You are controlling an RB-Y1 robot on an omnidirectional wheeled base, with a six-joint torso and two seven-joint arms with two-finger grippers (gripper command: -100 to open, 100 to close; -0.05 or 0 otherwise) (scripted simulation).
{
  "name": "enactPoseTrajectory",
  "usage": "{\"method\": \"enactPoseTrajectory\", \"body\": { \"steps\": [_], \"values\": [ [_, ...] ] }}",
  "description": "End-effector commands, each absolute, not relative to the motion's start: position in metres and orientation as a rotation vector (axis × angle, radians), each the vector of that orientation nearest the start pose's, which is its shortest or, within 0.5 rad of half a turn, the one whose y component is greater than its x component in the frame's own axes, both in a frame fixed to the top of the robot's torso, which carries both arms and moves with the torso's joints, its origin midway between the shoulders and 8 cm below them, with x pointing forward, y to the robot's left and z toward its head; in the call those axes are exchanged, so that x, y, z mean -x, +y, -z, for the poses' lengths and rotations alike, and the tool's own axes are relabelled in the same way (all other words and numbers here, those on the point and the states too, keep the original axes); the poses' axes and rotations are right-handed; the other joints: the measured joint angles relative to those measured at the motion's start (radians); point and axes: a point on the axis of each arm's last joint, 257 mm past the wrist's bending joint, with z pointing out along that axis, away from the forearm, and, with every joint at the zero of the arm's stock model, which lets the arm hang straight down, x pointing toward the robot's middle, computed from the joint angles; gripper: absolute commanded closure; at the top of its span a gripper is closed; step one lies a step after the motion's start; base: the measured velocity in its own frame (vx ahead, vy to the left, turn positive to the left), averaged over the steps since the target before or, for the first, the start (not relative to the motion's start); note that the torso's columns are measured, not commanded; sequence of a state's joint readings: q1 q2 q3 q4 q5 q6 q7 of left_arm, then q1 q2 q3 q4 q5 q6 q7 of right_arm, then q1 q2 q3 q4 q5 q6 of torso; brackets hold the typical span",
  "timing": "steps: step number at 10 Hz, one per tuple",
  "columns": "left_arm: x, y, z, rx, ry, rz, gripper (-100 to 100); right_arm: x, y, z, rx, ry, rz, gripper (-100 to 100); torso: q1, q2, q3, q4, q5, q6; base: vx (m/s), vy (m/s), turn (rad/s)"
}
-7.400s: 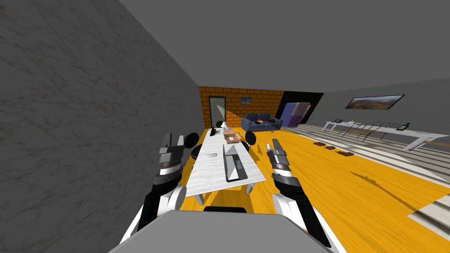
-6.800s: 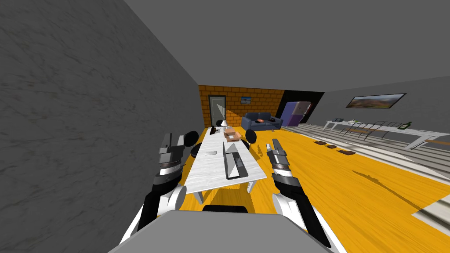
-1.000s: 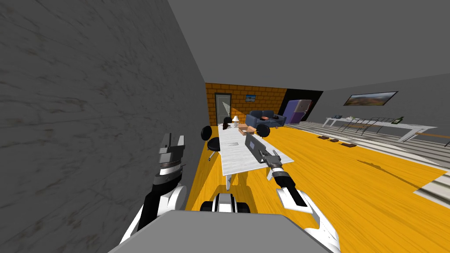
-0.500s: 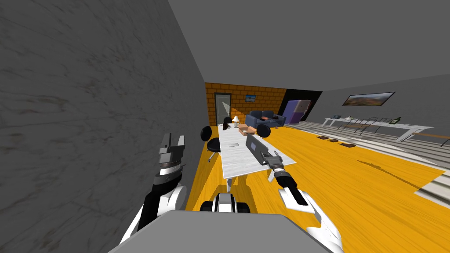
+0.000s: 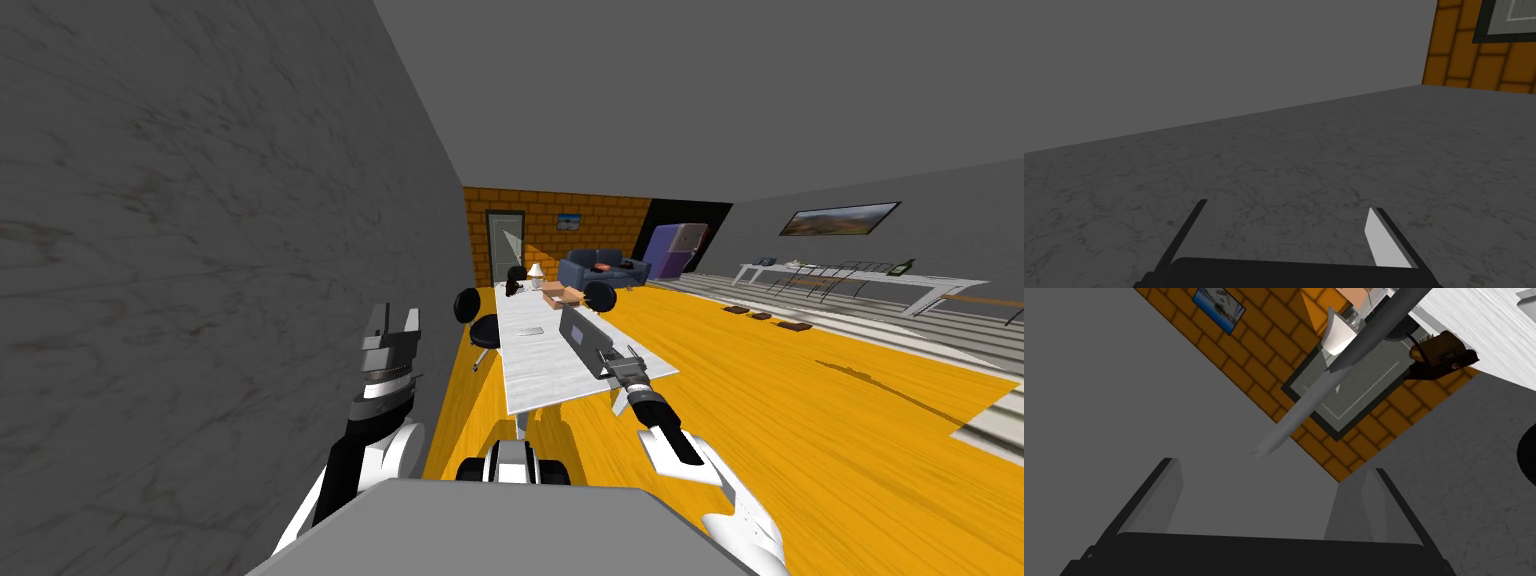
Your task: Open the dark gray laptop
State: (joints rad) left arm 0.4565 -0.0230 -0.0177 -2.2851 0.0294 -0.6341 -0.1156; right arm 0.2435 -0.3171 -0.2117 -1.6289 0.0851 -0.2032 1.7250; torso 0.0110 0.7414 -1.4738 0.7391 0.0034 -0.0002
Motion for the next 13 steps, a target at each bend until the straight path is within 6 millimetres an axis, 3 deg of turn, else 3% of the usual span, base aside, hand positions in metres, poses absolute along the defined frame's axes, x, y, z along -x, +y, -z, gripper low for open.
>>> {"method": "enactPoseTrajectory", "body": {
  "steps": [1, 5, 6, 7, 8, 13],
  "values": [
    [-0.320, 0.271, -0.064, 0.516, 0.471, 1.277, 0, -0.455, -0.451, 0.225, 0.386, 1.520, 0.714, -100, -0.008, -0.003, -0.002, -0.001, -0.002, 0.000, 0.070, -0.001, 0.025],
    [-0.320, 0.271, -0.064, 0.515, 0.471, 1.276, 0, -0.454, -0.462, 0.231, 0.427, 1.538, 0.765, -100, -0.020, -0.006, -0.003, -0.001, -0.004, -0.001, 0.060, -0.033, 0.015],
    [-0.320, 0.271, -0.063, 0.516, 0.472, 1.276, 0, -0.458, -0.468, 0.222, 0.430, 1.537, 0.780, -100, -0.016, -0.004, -0.003, -0.001, -0.006, 0.001, 0.072, -0.026, 0.037],
    [-0.320, 0.271, -0.063, 0.516, 0.471, 1.276, 0, -0.457, -0.465, 0.226, 0.431, 1.535, 0.774, -100, -0.009, -0.004, -0.003, -0.001, -0.003, 0.000, 0.045, -0.018, 0.016],
    [-0.320, 0.271, -0.064, 0.516, 0.471, 1.276, 0, -0.457, -0.466, 0.225, 0.430, 1.537, 0.775, 100, -0.008, -0.003, -0.002, -0.001, -0.002, 0.000, 0.007, -0.004, 0.007],
    [-0.320, 0.271, -0.064, 0.516, 0.471, 1.276, 0, -0.475, -0.475, 0.233, 0.311, 1.615, 0.654, 100, -0.014, -0.004, -0.003, -0.002, -0.005, 0.003, -0.039, -0.072, 0.048]
  ]
}}
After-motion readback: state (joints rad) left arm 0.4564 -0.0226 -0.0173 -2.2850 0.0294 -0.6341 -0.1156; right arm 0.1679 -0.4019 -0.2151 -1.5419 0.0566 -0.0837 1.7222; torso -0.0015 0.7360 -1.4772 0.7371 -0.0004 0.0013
